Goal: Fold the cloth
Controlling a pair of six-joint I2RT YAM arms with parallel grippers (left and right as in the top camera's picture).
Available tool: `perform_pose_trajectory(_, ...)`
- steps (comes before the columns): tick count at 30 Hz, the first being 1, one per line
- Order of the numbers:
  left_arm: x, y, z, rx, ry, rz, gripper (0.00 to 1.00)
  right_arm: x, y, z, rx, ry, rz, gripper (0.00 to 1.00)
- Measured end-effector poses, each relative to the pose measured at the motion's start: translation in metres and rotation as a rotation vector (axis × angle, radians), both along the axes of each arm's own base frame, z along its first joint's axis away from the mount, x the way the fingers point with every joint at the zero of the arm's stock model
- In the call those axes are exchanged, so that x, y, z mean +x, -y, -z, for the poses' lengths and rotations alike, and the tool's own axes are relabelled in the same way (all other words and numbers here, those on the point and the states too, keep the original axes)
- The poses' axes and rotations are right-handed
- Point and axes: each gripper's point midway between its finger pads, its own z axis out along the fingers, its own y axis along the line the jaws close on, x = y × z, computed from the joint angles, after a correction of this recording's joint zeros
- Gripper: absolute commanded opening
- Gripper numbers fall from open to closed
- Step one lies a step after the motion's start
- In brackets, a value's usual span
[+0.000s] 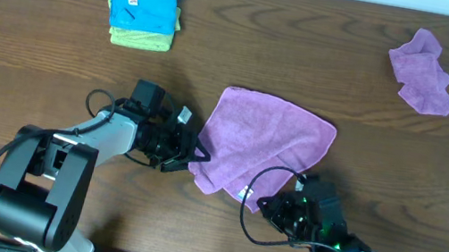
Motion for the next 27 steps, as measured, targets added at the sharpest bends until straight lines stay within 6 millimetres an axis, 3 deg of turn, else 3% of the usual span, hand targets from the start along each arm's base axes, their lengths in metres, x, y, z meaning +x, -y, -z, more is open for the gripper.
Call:
perform_pose_trajectory(1, -0.001, 0.0, 0.0, 0.0, -0.002, -0.001, 0.06, 0.0, 0.0, 0.0, 0.0, 0.001, -0.001, 0.01)
perform_pose_trajectory(5, 0.004, 0.002, -0.001, -0.013, 0.028, 0.001, 0.06, 0.001, 0.001, 0.0, -0.009, 0.013, -0.01, 0.01)
perform_pose_trajectory(10, 0.026, 0.004, -0.018, -0.112, 0.117, -0.014, 0.06, 0.009, 0.006, -0.006, -0.031, 0.037, -0.017, 0.01)
perform_pose_trajectory(19, 0.08, -0.034, -0.064, -0.248, 0.205, -0.145, 0.06, 0.044, 0.022, -0.046, -0.099, 0.099, -0.013, 0.01)
perform_pose_trajectory(27, 0.073, -0.035, -0.075, -0.299, 0.166, -0.142, 0.06, 0.068, 0.05, -0.078, -0.161, 0.143, 0.021, 0.01)
